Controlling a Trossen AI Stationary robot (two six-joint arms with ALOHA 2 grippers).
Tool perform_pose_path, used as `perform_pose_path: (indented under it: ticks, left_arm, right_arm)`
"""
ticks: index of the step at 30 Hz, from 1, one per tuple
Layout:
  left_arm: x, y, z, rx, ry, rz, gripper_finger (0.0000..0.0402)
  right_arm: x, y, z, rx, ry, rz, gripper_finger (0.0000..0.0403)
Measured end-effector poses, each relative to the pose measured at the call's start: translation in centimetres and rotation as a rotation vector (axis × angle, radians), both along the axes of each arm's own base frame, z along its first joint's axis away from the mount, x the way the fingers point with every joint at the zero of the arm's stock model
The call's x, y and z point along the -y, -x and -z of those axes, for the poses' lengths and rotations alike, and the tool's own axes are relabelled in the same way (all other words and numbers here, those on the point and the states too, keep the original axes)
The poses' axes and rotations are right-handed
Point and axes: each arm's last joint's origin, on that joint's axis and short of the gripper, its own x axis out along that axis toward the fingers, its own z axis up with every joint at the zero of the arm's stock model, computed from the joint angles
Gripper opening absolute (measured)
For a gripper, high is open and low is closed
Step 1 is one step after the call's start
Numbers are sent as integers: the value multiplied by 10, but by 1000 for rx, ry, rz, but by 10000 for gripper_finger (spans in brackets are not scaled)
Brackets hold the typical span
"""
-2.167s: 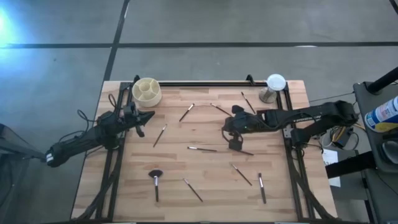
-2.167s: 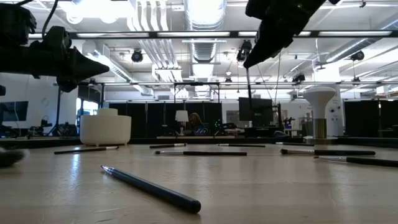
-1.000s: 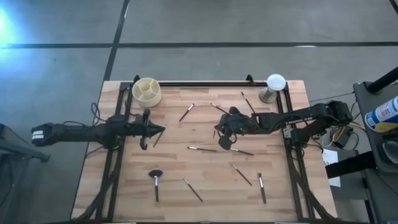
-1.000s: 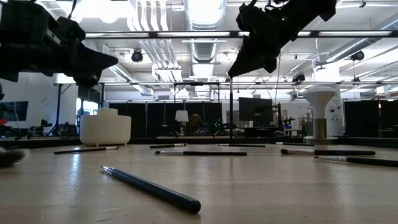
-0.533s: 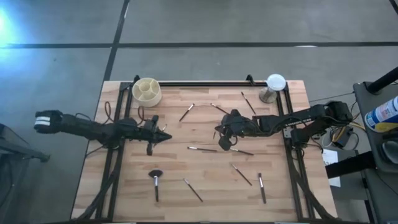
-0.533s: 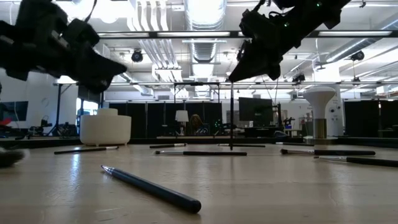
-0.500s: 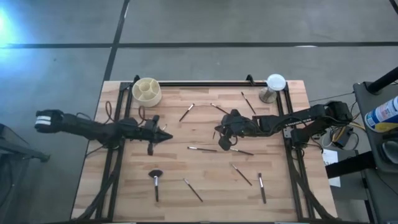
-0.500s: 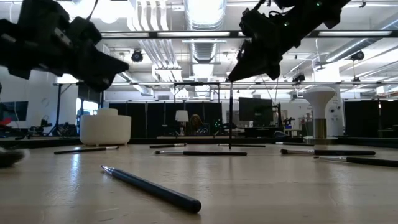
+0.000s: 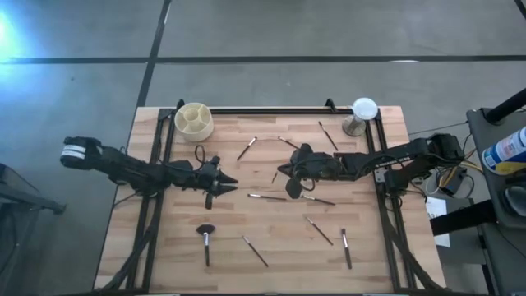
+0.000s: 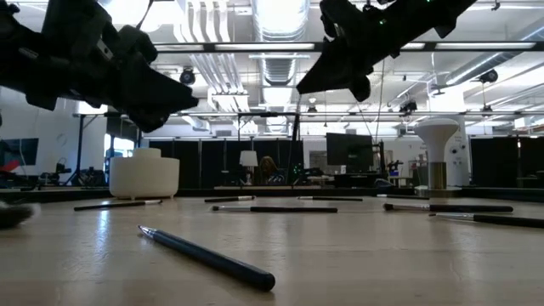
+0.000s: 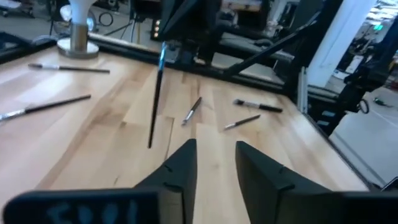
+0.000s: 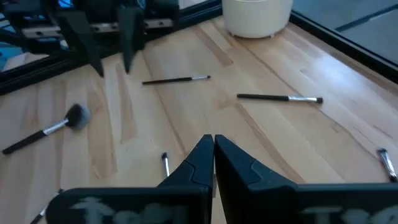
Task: Put items in baskets/containers
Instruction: Put the eyeshadow brush into the organizer
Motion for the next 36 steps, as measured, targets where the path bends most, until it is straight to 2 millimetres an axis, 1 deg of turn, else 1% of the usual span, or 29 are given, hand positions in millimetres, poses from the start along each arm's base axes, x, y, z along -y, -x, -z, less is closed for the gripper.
perform_pose_path:
  ticks: [3,8,16,19,25,36]
  left_arm:
    - [0,-4,2,16,0,-1,116]
    - [0,-12,5,1,-2,-4,117]
    - [0,-32,8,-39,-8,-39,117]
    - [-1,-41,8,-47,-18,-73,117]
    - [0,-60,6,-44,-58,-71,117]
    - [-2,-87,11,-68,-98,-80,117]
  right_arm:
    - [-1,-9,3,-11,6,-12,8]
    - [-2,-25,6,-28,13,-32,8]
    - [-5,-42,6,-29,29,-48,8]
    - [-5,-45,9,-40,26,-59,8]
    - [-6,-49,13,-35,19,-72,8]
    - [-9,-50,8,5,11,-98,8]
